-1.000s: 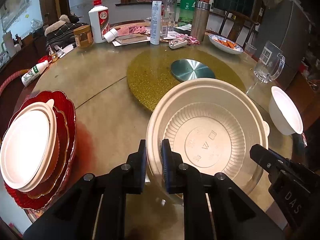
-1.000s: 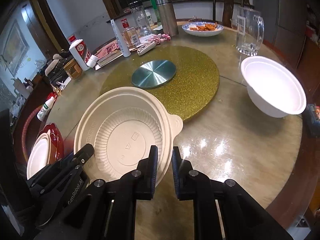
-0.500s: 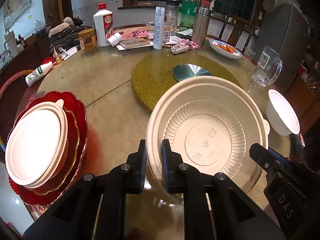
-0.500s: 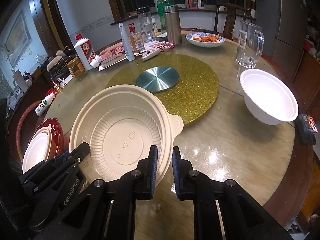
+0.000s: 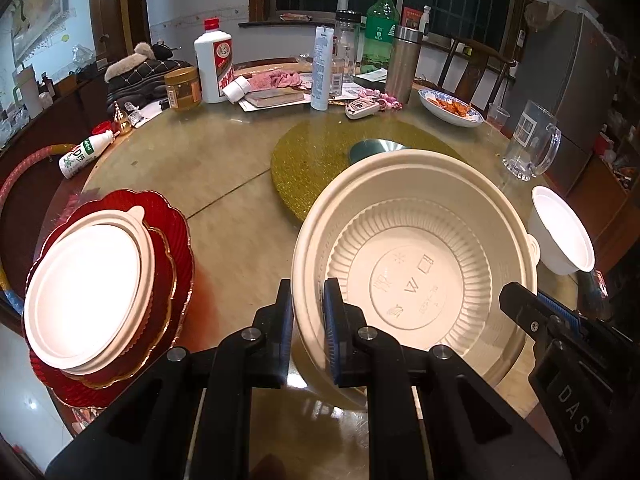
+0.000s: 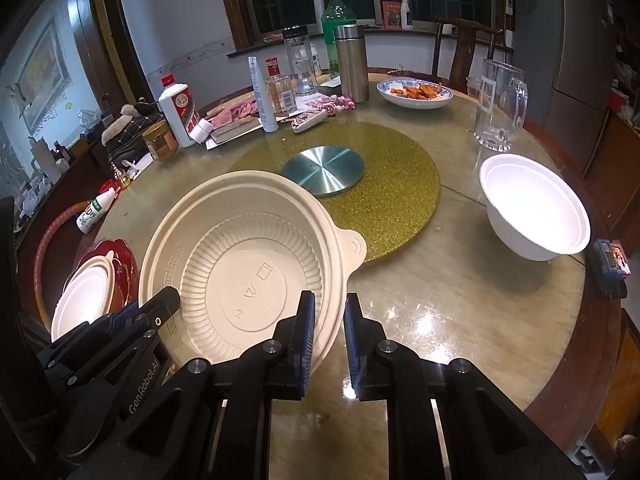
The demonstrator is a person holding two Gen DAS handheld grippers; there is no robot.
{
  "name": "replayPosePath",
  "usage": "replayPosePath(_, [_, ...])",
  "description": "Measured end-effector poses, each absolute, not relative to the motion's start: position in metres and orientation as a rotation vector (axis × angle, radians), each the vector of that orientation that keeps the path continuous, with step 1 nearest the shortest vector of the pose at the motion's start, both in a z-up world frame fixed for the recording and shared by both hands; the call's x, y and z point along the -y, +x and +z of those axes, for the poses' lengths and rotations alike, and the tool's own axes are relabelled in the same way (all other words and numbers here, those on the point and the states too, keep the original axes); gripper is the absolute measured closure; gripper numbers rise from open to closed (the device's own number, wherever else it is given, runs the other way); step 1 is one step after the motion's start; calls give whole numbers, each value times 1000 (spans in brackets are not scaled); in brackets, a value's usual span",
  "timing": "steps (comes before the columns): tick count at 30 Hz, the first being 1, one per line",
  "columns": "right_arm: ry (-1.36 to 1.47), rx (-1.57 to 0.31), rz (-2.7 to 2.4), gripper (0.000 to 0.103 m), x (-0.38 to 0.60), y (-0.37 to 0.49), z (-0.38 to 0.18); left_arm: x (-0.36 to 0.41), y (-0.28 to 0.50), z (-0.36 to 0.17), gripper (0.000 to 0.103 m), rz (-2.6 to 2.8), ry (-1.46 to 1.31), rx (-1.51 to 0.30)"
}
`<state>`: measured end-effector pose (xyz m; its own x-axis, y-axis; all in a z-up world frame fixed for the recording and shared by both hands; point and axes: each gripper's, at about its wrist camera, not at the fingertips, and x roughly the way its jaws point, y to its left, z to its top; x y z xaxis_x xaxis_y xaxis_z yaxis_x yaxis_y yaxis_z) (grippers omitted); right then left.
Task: Organize plates and bowls
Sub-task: 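Carry the beige bowl with both tools and lower it onto the plate stack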
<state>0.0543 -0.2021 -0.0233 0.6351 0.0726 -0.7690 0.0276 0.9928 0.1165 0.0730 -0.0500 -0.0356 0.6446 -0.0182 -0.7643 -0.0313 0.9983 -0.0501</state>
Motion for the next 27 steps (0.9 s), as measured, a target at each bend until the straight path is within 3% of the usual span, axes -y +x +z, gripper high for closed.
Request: replayPosePath(27, [22, -820, 113, 89, 141, 57, 6, -1, 58, -10, 90, 105, -100, -798])
